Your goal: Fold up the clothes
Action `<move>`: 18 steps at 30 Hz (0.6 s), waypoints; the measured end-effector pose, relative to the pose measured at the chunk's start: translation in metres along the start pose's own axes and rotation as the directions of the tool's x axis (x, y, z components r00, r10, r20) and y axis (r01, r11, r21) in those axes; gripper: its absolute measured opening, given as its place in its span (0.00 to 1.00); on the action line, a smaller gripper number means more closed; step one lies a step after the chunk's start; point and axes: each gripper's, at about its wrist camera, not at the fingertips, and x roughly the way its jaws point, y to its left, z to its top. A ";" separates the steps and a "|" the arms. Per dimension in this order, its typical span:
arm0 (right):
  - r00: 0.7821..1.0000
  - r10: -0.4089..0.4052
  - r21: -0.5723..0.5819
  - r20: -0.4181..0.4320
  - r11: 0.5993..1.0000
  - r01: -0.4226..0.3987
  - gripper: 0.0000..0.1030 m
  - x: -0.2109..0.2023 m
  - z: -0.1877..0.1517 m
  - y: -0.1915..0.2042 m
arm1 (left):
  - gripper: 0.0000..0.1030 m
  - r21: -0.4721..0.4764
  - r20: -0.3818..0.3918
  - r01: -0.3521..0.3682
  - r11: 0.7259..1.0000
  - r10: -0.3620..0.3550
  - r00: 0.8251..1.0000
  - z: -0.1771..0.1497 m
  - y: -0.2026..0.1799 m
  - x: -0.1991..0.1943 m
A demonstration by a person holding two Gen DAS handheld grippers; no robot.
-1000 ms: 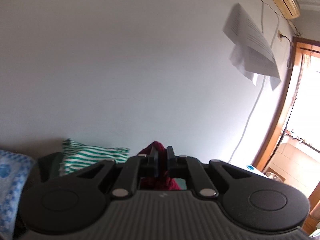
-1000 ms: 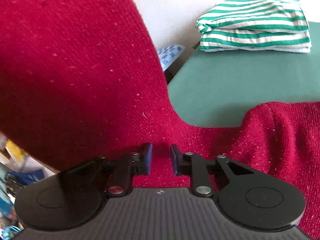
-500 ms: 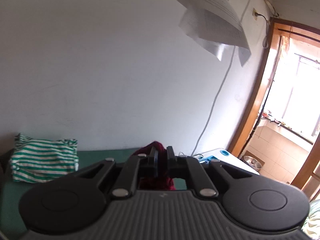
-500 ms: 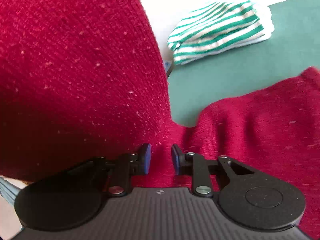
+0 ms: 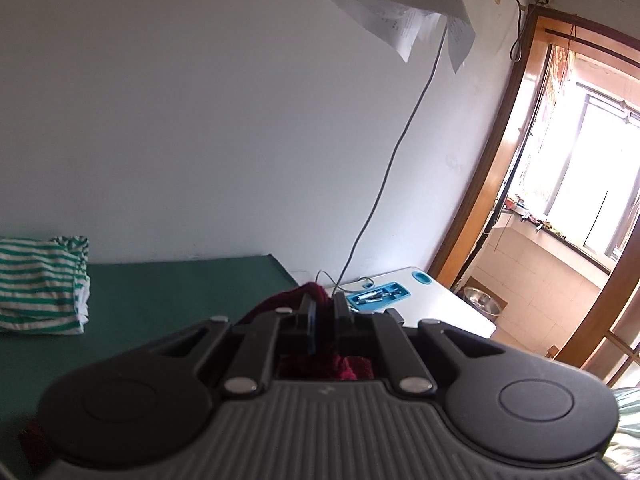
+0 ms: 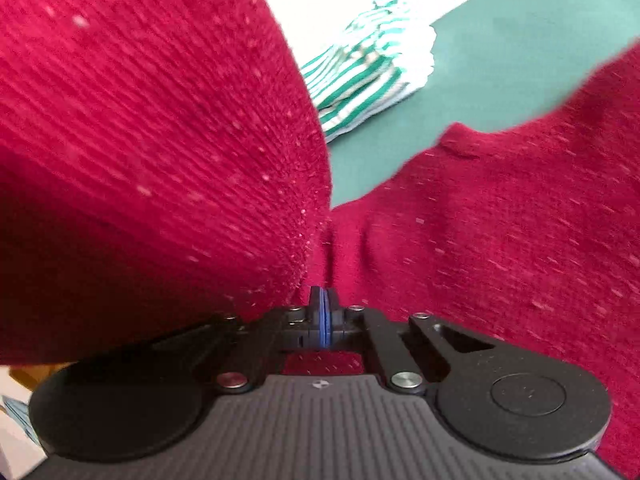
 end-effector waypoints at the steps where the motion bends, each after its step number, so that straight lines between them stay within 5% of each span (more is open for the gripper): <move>1: 1.000 -0.001 0.011 0.000 1.000 0.001 0.04 -0.004 -0.001 -0.004 | 0.05 -0.007 -0.003 -0.001 1.000 0.001 1.000 -0.007 -0.004 0.005; 15: 0.999 -0.045 0.045 -0.013 0.998 0.046 0.04 -0.043 -0.003 -0.025 | 0.06 -0.024 -0.021 -0.018 1.000 0.018 1.000 -0.061 -0.025 0.059; 18: 0.998 -0.062 0.101 -0.014 0.993 0.064 0.13 -0.055 -0.002 -0.027 | 0.06 -0.039 -0.026 -0.036 0.999 0.035 0.999 -0.059 -0.010 0.060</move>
